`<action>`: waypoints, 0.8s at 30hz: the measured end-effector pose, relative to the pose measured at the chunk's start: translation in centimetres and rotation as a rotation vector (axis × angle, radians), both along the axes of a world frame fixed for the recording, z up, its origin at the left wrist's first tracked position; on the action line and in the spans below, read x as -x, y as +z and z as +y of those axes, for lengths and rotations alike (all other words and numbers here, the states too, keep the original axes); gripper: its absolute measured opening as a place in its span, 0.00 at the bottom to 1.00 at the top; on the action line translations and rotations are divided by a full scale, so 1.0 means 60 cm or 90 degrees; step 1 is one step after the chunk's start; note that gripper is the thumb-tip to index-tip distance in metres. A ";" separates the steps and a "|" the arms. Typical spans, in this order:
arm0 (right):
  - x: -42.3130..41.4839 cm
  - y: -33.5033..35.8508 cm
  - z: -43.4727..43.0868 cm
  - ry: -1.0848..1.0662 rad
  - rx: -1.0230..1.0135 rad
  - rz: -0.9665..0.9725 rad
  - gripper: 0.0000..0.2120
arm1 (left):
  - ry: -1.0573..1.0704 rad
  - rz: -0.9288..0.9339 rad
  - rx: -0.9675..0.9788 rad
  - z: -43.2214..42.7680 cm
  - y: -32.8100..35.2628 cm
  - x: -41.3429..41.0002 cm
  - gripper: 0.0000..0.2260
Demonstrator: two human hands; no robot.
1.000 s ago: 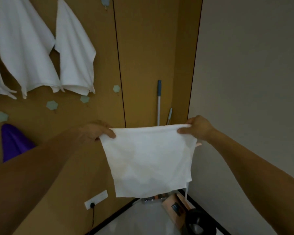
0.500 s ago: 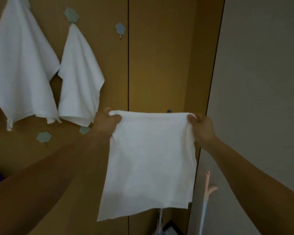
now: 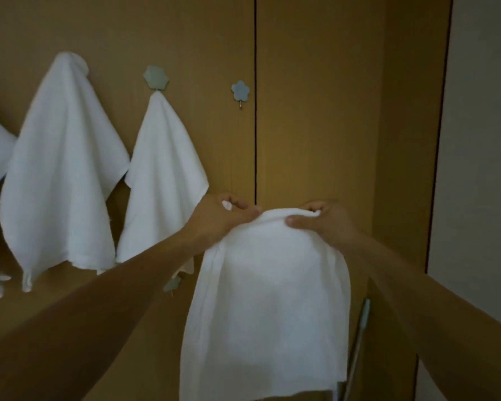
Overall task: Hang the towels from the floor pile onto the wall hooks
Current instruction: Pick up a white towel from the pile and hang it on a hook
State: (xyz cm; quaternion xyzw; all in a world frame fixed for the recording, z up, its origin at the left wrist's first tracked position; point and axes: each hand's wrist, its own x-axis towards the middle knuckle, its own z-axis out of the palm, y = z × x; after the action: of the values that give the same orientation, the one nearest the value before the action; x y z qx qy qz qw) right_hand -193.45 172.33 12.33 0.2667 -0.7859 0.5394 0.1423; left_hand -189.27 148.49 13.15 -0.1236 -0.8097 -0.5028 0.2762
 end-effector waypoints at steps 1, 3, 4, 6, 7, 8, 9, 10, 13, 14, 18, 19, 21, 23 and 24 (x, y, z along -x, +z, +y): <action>0.018 0.010 -0.005 -0.001 0.014 0.017 0.17 | -0.007 -0.021 0.046 -0.003 0.009 0.011 0.22; 0.051 0.030 -0.015 0.022 0.050 0.037 0.19 | -0.020 -0.057 0.101 -0.006 0.033 0.027 0.19; 0.068 0.041 -0.020 0.037 0.062 0.046 0.20 | -0.021 -0.059 0.125 -0.005 0.047 0.037 0.16; 0.104 0.062 -0.034 0.061 0.068 0.073 0.17 | 0.005 -0.028 0.146 -0.004 0.075 0.061 0.09; 0.123 0.073 -0.042 0.064 0.071 0.095 0.15 | 0.028 0.002 0.137 -0.003 0.088 0.072 0.07; 0.142 0.084 -0.050 0.061 0.077 0.120 0.14 | 0.051 0.035 0.120 -0.003 0.101 0.084 0.06; 0.162 0.096 -0.059 0.055 0.085 0.146 0.14 | 0.075 0.068 0.104 -0.003 0.113 0.099 0.07; 0.182 0.108 -0.070 0.047 0.090 0.166 0.15 | 0.112 0.096 0.101 -0.004 0.124 0.114 0.08; 0.240 0.155 -0.105 0.016 0.104 0.210 0.15 | 0.240 0.158 0.129 -0.008 0.164 0.163 0.10; 0.257 0.174 -0.117 0.008 0.118 0.222 0.15 | 0.276 0.181 0.132 -0.009 0.182 0.180 0.11; 0.305 0.265 -0.158 -0.029 0.182 0.293 0.17 | 0.390 0.298 0.147 -0.021 0.276 0.232 0.11; 0.313 0.287 -0.166 -0.046 0.178 0.313 0.16 | 0.413 0.318 0.158 -0.026 0.297 0.241 0.11; 0.327 0.326 -0.180 -0.084 0.166 0.344 0.14 | 0.446 0.351 0.182 -0.039 0.331 0.259 0.09; 0.344 0.357 -0.193 -0.117 0.150 0.356 0.12 | 0.487 0.369 0.201 -0.053 0.354 0.276 0.07; 0.351 0.367 -0.200 -0.130 0.136 0.357 0.11 | 0.511 0.370 0.211 -0.060 0.361 0.283 0.06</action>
State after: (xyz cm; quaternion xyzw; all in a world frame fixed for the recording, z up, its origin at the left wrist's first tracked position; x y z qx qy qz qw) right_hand -214.52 160.36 34.33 0.3081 -0.6779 0.5072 0.4338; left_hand -206.26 144.88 34.80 0.0201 -0.7518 -0.1671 0.6376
